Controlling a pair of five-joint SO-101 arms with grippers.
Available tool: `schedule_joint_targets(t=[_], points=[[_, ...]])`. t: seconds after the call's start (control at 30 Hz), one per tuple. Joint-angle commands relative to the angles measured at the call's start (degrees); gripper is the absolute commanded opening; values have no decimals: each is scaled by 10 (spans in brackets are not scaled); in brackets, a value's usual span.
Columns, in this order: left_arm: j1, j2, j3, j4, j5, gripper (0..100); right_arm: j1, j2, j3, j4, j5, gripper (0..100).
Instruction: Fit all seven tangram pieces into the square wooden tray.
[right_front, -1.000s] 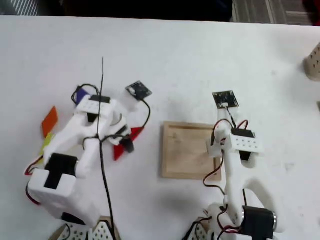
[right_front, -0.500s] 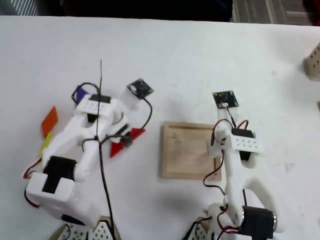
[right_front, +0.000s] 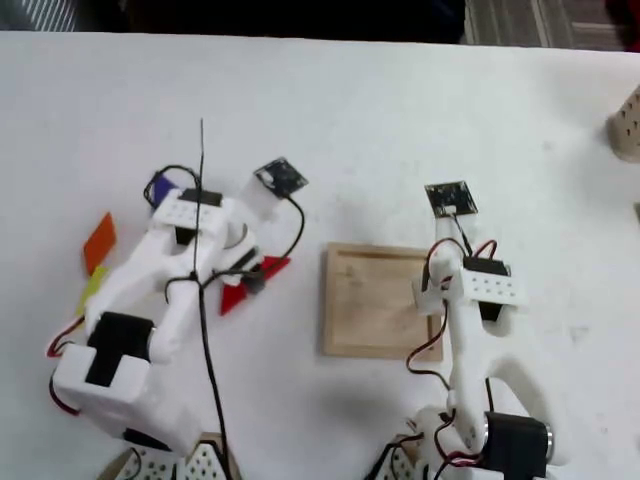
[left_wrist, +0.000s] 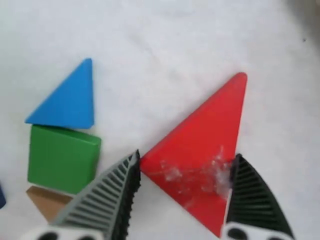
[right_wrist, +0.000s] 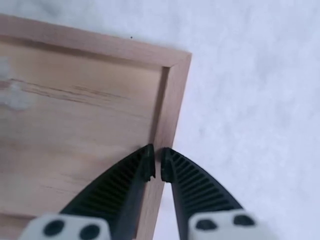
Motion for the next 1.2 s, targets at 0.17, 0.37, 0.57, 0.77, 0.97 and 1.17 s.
schedule_joint_targets(t=[0.17, 0.37, 0.57, 0.77, 0.97, 1.17], points=[[55, 3, -71, 149, -1, 151, -1, -11, 11, -36, 8, 39], [55, 3, -95, 207, -1, 151, -1, -11, 11, -37, 8, 39], [54, 4, -93, 214, 0, 151, -1, -11, 11, -37, 8, 39], [77, 3, -98, 265, 0, 151, -1, -11, 11, -37, 8, 39], [108, 2, -99, 297, 59, 146, -1, -12, 11, -37, 8, 39], [114, 2, -99, 299, 126, 103, 1, -12, 11, -37, 8, 39]])
